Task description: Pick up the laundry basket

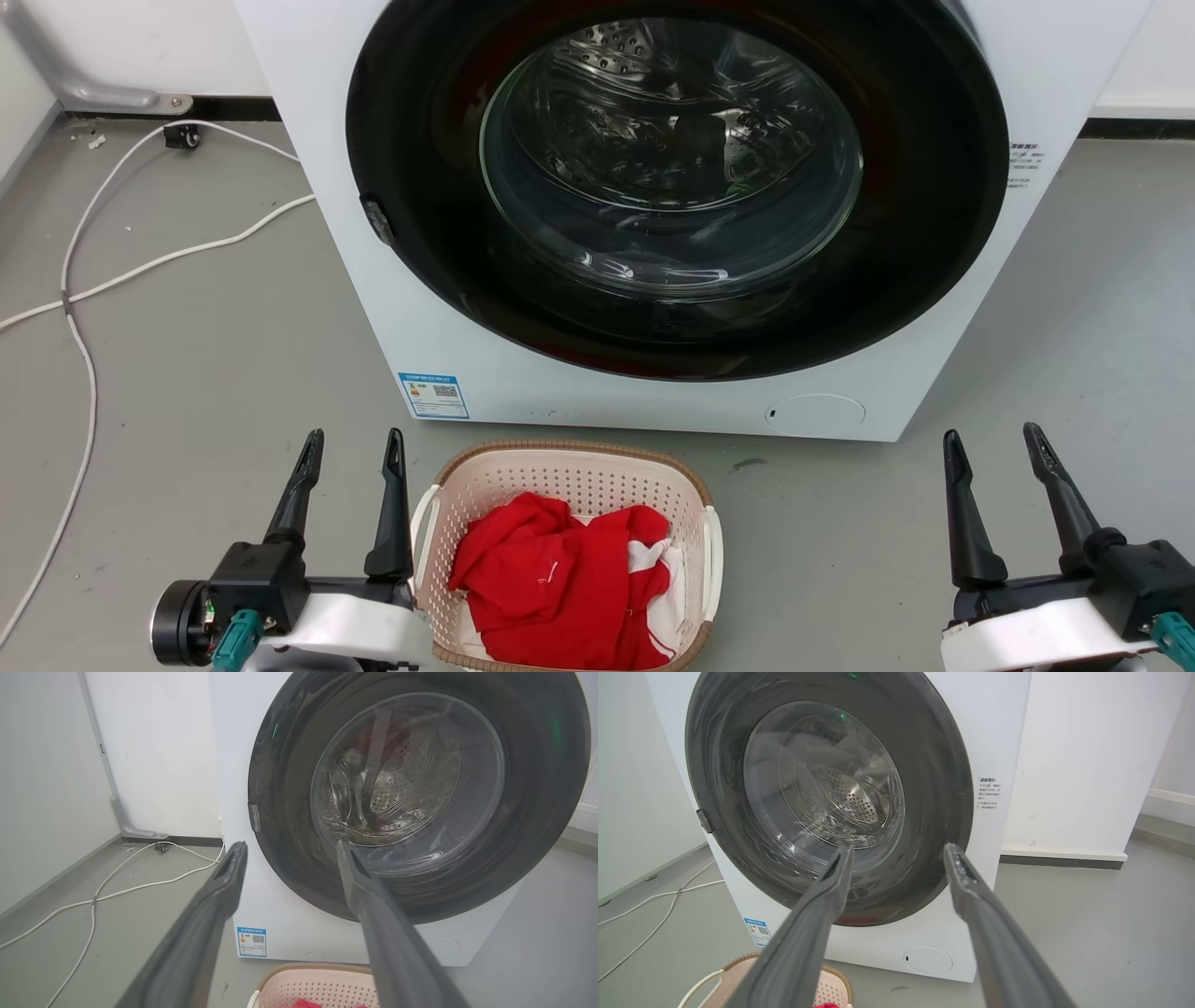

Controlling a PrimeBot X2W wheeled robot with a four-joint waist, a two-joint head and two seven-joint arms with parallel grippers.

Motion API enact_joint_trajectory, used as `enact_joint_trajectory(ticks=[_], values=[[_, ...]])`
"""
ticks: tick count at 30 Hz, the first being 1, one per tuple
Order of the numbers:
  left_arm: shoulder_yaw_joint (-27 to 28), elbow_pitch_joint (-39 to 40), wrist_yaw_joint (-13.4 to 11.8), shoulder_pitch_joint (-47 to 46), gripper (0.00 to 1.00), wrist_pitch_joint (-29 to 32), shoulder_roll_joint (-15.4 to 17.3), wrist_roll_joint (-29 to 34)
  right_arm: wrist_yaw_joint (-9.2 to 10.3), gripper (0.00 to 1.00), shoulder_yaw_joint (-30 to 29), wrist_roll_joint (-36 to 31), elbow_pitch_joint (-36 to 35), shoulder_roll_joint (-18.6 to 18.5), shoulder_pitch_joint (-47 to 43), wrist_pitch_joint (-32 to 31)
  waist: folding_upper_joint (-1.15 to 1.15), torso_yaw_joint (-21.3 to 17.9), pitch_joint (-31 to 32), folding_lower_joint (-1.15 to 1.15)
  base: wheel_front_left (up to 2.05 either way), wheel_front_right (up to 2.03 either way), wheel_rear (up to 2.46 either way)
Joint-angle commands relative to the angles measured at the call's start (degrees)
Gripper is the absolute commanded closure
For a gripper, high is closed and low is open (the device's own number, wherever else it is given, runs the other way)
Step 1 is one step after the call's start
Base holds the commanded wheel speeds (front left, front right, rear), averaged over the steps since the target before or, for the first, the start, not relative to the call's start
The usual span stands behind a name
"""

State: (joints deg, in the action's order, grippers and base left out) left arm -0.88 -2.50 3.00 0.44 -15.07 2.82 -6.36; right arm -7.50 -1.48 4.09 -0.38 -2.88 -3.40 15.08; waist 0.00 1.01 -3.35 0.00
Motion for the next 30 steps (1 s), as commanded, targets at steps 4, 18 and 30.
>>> enact_joint_trajectory(ticks=[4,18,30], values=[[0.17,0.08,-0.32,0.29,0.0,-0.17,0.11,0.08,0.02,0.0,-0.02,0.06,-0.17,0.01,0.1,0.14,0.0,0.0,-0.17,0.0,0.0,0.0,0.0],[2.18,-4.09,0.36,-4.48,0.0,-0.16,0.09,-0.42,0.02,0.0,3.34,-2.17,3.21,0.02,4.05,0.14,0.0,-0.21,-5.18,0.0,0.0,0.0,0.0],[7.62,-18.16,3.08,-16.37,0.0,-0.16,2.65,1.75,0.03,0.0,12.1,-6.08,18.89,0.02,16.88,0.14,0.0,-1.47,-16.6,0.0,0.0,0.0,0.0]])
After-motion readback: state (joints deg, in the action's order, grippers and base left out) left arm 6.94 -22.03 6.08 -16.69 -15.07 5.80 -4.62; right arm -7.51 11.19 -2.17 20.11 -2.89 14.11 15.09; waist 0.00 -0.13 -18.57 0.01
